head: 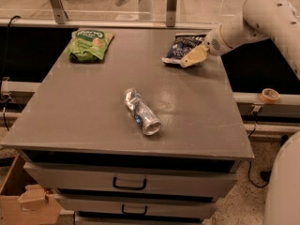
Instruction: Move blue chip bag near redbull can
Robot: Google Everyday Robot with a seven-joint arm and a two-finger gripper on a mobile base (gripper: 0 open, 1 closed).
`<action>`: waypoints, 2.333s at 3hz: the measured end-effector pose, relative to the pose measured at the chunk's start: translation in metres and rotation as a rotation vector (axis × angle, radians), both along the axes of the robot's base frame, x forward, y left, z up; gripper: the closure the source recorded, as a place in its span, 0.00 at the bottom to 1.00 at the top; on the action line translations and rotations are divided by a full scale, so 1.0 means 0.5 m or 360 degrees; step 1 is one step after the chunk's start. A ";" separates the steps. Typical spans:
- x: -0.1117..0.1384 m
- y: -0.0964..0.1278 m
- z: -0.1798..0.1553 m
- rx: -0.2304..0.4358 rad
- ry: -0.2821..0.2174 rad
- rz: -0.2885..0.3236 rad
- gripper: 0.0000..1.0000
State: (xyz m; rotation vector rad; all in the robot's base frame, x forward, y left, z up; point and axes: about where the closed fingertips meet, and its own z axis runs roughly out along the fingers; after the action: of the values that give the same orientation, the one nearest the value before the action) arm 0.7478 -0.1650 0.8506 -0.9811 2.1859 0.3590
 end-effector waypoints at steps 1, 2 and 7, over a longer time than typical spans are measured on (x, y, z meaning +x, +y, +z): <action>-0.009 -0.002 0.005 0.0009 -0.0004 -0.0006 0.65; -0.016 -0.007 0.039 -0.0001 -0.0068 0.0003 0.88; -0.112 0.110 0.076 -0.0063 -0.0220 0.0480 1.00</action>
Offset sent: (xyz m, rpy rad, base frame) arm -0.0151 -0.0120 0.0469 -0.0097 -0.1037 0.0006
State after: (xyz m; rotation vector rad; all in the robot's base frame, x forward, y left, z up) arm 0.6918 -0.1099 0.8888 -1.3227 1.9294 0.3755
